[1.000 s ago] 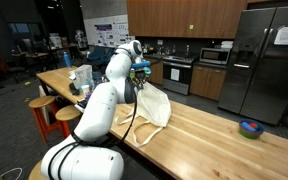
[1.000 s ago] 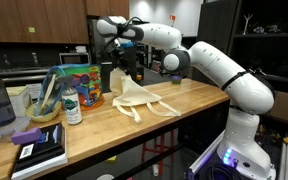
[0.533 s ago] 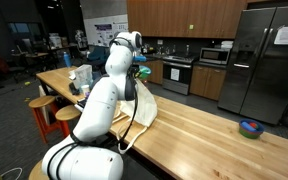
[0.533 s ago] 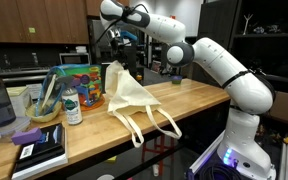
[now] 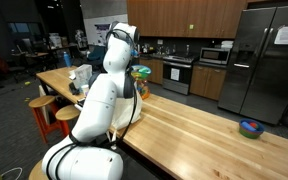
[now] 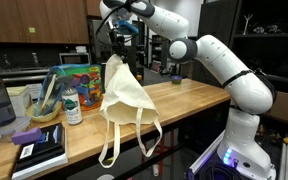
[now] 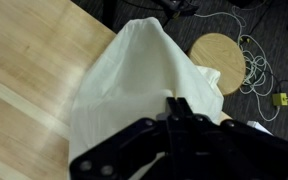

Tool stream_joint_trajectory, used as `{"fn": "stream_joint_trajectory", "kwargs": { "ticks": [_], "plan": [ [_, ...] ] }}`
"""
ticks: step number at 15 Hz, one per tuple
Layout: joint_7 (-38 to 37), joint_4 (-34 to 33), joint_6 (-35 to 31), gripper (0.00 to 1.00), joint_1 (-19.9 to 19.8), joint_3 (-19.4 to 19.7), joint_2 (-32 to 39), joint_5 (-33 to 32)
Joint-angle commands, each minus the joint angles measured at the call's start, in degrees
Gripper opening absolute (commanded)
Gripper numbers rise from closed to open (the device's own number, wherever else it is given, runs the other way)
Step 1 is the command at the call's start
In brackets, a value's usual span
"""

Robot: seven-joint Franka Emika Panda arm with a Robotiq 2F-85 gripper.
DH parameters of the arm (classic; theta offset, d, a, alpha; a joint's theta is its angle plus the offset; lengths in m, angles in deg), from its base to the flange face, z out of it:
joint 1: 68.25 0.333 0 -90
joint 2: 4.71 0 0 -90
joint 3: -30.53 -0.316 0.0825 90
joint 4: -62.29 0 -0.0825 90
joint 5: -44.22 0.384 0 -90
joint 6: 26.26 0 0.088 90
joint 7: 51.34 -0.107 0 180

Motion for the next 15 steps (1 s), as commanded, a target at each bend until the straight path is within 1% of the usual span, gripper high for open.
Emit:
{"fn": "stream_joint_trajectory", "kwargs": {
  "ticks": [1,2,3,5,6,7,15],
  "plan": [
    [-1.52,1.11,0.12,0.01,-0.43,-0.44,-2.40,0.66],
    [-0.04,1.03,0.01,0.28,-0.30,-0.11,-2.45,-0.23],
    [-0.59,1.46,-0.63,0.04,-0.06,-0.27,-1.58,0.06],
    [-0.56,1.46,-0.63,0.15,-0.10,-0.26,-1.81,0.05],
    [-0.55,1.46,-0.63,0.22,-0.10,-0.26,-1.87,0.05],
    [-0.54,1.46,-0.63,0.27,-0.11,-0.26,-1.89,0.05],
    [-0.52,1.46,-0.63,0.28,-0.10,-0.26,-1.89,0.05]
  ]
}}
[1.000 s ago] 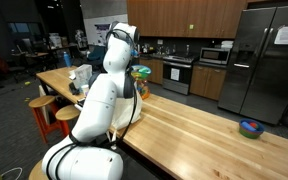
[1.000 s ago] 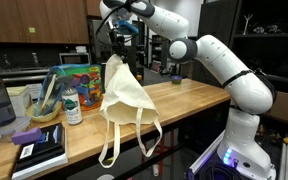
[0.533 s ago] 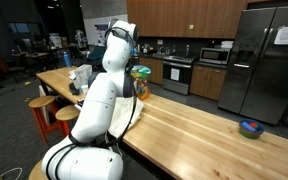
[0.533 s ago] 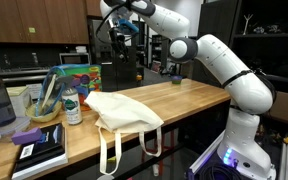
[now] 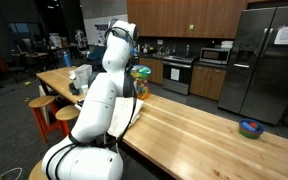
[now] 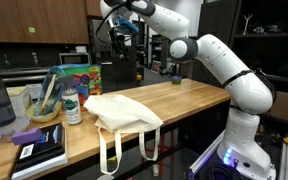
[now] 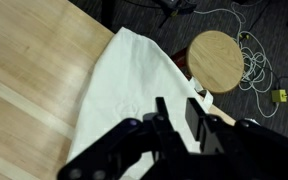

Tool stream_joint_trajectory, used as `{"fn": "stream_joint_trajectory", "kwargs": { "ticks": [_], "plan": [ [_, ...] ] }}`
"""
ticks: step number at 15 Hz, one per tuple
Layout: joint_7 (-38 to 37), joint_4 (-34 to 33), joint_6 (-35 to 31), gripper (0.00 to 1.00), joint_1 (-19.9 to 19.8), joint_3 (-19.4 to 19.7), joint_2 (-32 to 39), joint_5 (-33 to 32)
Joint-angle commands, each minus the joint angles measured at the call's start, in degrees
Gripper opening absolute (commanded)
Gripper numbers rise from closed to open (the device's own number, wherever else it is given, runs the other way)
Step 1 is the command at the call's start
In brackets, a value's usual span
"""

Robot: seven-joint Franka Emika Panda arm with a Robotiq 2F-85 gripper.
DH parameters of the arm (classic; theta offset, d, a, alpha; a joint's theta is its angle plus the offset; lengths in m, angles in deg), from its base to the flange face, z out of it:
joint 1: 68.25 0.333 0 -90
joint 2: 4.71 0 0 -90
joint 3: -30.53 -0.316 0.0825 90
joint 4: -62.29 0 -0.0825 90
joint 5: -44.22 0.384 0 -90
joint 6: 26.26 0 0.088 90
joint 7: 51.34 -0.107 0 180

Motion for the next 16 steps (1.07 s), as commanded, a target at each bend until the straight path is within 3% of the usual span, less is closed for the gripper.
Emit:
{"fn": "stream_joint_trajectory", "kwargs": {
  "ticks": [1,2,3,4,6,11,16],
  "plan": [
    [0.16,1.46,-0.58,0.28,-0.15,-0.16,-0.84,-0.17],
    [0.16,1.46,-0.58,0.28,-0.15,-0.16,-0.84,-0.17],
    [0.16,1.46,-0.58,0.53,-0.16,-0.16,-0.84,-0.17],
    [0.13,1.40,-1.17,0.54,0.15,0.11,-0.80,-0.62],
    [-0.90,-0.40,-1.80,0.64,0.76,0.80,0.08,-1.59],
    [-4.21,-0.25,-4.37,0.97,1.07,0.63,0.82,-1.13],
    [-4.41,-0.22,-5.27,1.00,0.98,0.21,1.91,-0.87]
  ]
}}
